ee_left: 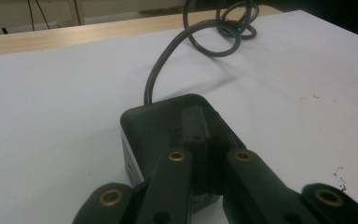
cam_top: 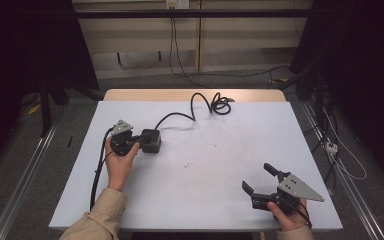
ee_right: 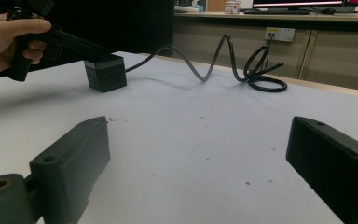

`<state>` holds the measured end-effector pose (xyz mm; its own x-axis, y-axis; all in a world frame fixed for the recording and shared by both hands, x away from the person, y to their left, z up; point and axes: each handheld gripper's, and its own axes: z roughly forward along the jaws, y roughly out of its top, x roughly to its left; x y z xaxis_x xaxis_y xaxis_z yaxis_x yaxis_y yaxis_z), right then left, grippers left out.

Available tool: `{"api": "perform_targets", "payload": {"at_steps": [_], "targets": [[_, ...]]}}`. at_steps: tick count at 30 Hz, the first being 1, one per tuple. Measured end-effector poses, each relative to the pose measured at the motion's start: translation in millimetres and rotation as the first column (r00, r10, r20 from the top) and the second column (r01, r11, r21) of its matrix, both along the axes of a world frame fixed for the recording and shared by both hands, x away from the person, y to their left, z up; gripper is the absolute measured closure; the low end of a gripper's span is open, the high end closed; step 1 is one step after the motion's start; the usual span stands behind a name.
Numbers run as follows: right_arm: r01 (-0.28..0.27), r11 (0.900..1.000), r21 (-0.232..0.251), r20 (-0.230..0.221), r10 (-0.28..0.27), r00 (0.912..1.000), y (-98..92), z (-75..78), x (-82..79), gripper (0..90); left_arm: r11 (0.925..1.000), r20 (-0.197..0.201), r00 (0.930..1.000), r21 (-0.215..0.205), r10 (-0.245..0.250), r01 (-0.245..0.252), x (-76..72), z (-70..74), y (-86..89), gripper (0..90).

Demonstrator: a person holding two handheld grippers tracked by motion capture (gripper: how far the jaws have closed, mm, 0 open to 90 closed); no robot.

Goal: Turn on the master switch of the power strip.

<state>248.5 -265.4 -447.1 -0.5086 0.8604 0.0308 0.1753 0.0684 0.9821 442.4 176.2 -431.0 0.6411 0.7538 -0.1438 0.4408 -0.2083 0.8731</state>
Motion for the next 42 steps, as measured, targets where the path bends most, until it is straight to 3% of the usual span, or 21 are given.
{"api": "perform_targets", "payload": {"at_steps": [22,34,42], "targets": [[0.0,1.0,0.001,0.0,0.0,1.0,0.0,0.0,0.1,5.6,1.0,-0.01,0.9999,0.002,0.005,-0.005,0.2,0.6,-0.3,90.0],[-0.001,1.0,0.002,0.001,0.001,1.0,-0.3,0.1,0.1,5.5,0.9997,0.006,0.9999,0.021,0.01,-0.01,-0.8,1.1,-2.3,90.0],[-0.003,1.0,0.002,0.005,0.003,1.0,-0.2,0.6,0.0,5.5,0.9994,-0.004,0.9999,0.032,0.014,-0.014,-1.4,1.9,-3.4,90.0]]}}
